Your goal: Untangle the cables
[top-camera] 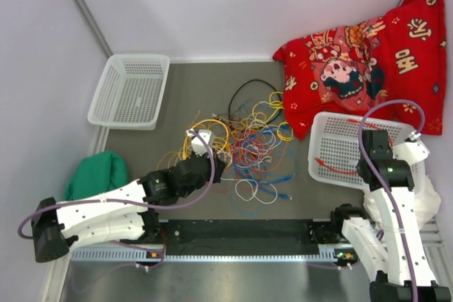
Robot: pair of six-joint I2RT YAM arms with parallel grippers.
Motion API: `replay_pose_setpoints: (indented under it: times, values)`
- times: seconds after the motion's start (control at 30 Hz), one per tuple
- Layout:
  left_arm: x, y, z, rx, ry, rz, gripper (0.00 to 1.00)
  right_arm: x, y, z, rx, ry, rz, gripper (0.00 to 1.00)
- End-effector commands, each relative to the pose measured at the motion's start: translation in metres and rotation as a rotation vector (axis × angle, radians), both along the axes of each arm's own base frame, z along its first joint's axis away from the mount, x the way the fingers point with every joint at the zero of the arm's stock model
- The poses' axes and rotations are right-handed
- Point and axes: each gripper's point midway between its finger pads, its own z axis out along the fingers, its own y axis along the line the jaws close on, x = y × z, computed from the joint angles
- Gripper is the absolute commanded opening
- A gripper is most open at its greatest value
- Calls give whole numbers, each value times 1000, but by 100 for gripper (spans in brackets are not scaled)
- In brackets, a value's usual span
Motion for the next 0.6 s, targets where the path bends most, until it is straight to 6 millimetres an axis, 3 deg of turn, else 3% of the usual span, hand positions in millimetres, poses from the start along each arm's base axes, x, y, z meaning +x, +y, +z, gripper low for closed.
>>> replay_pose_setpoints:
  times: [0.0, 0.1, 0.13, 0.23, 0.33, 0.4, 0.43, 0.5, 0.53, 0.57]
  values:
    - [3, -13, 15, -43, -17, -16, 0, 6, 2, 0, 4, -21, 11, 0]
    - [5, -15, 15, -27, -14, -19, 0, 14, 7, -2, 22, -16, 45, 1]
    - [5, -15, 14, -22, -11, -20, 0, 18, 9, -2, 26, -18, 64, 29]
    - [4, -14, 12, -13, -7, -17, 0, 26, 13, 8, 31, -49, 102, 69]
    - [5, -12, 9, -6, -5, -9, 0, 31, 16, 22, 30, -93, 132, 82]
    - [6, -12, 10, -7, -10, -1, 0, 44, 26, 37, 38, -149, 219, 84]
    - [7, -11, 9, -5, -11, 1, 0, 54, 39, 42, 50, -171, 306, 86]
    - [9, -10, 13, -8, -21, 17, 0, 84, 90, 61, 127, -288, 628, 90]
    - [12, -9, 14, -6, -28, 32, 0, 92, 117, 68, 166, -340, 768, 99]
    - [13, -8, 15, -4, -34, 38, 0, 92, 153, 73, 260, -378, 942, 99]
